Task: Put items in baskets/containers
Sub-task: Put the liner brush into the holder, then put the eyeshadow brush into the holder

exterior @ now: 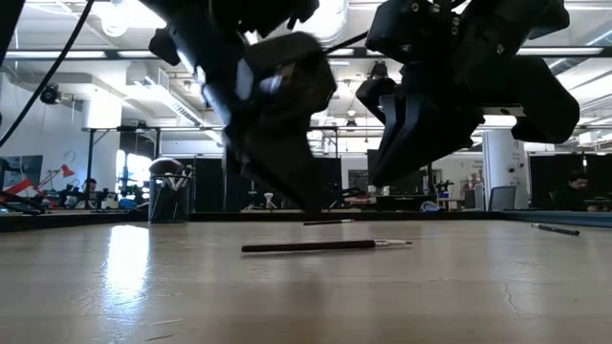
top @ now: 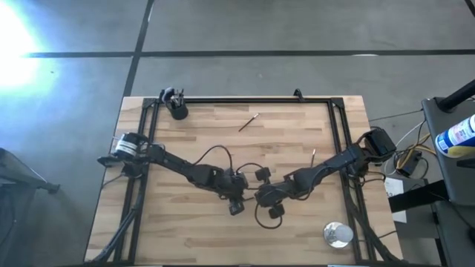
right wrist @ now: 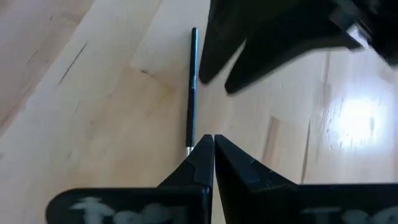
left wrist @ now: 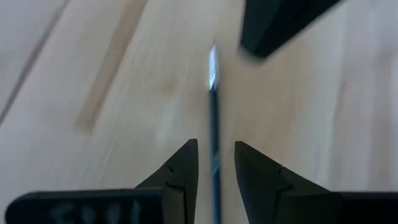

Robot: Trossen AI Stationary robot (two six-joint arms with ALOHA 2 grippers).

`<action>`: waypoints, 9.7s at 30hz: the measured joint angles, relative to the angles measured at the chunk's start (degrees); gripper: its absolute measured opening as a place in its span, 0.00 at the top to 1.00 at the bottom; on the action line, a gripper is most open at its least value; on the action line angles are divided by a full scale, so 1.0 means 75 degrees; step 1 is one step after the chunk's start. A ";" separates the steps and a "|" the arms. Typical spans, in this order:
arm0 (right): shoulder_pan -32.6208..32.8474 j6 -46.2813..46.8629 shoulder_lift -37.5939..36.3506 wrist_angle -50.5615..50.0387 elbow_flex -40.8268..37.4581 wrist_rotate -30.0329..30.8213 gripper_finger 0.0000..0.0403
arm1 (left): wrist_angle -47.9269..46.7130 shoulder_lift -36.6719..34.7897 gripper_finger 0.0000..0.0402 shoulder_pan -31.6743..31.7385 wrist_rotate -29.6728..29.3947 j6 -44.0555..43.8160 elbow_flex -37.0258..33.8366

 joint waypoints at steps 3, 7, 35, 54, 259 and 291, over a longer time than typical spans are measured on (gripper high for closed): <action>0.0007 0.0422 -0.0020 0.0002 -0.0057 -0.0010 0.98 | -0.0597 0.0023 0.76 -0.0129 0.0059 0.0012 -0.0013; 0.0045 0.0932 -0.0023 -0.0019 -0.0308 -0.0067 0.97 | -0.1363 0.0026 0.76 -0.0494 0.0077 0.0013 -0.0017; 0.0152 0.1323 -0.0020 0.0612 -0.0836 -0.0070 0.77 | -0.1079 0.0477 0.78 -0.0865 -0.0824 0.0013 -0.0017; -0.0243 0.2118 -0.0017 0.0883 -0.1239 -0.0649 0.64 | -0.1021 0.0579 1.00 -0.0929 -0.1088 -0.0123 -0.0228; -0.1392 0.0195 -0.4827 0.5209 -0.4169 0.2249 0.98 | 0.6769 -0.5240 0.97 0.9469 -0.1455 0.4121 -0.6276; -0.4943 0.4383 -0.4830 -0.0567 -0.3167 0.0949 0.98 | 0.8205 -0.4732 0.92 0.7145 0.1374 0.3197 -0.6348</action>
